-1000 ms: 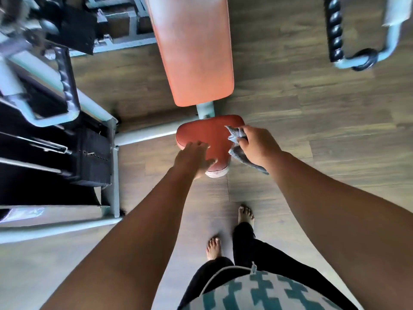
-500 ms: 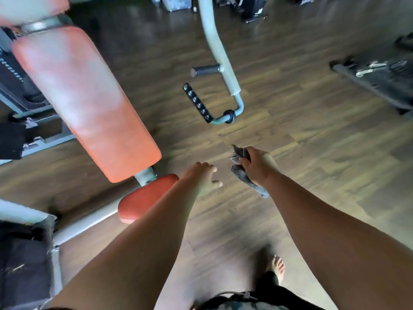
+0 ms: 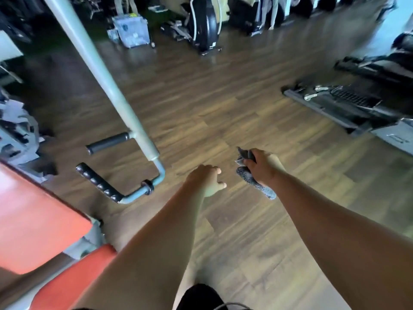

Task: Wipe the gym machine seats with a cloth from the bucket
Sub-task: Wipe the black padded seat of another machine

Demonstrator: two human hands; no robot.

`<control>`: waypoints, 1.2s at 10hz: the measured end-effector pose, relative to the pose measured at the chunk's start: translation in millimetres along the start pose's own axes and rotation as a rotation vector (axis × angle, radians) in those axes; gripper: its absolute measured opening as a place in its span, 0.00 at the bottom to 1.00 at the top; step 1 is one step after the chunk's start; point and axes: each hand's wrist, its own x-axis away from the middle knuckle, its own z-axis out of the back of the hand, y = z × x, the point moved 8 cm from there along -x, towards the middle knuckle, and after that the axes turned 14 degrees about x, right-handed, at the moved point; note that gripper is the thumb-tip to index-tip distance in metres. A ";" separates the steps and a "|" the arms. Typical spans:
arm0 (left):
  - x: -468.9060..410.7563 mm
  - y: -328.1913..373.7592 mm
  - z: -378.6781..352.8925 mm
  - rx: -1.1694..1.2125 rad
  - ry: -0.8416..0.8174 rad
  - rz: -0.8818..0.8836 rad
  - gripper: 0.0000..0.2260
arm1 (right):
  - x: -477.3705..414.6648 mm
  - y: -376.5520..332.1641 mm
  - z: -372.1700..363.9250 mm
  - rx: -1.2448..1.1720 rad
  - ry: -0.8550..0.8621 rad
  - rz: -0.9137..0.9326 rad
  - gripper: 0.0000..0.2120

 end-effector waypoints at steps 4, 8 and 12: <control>-296.4 -101.1 84.1 0.130 0.075 0.245 0.26 | -274.7 -33.6 11.2 -0.044 -0.026 0.059 0.11; -454.0 -141.6 250.8 0.132 0.168 0.318 0.26 | -566.2 -118.1 7.8 0.008 -0.085 0.344 0.11; -506.9 -303.6 376.0 0.209 0.355 0.621 0.28 | -754.4 -328.1 -56.6 0.042 -0.205 0.722 0.09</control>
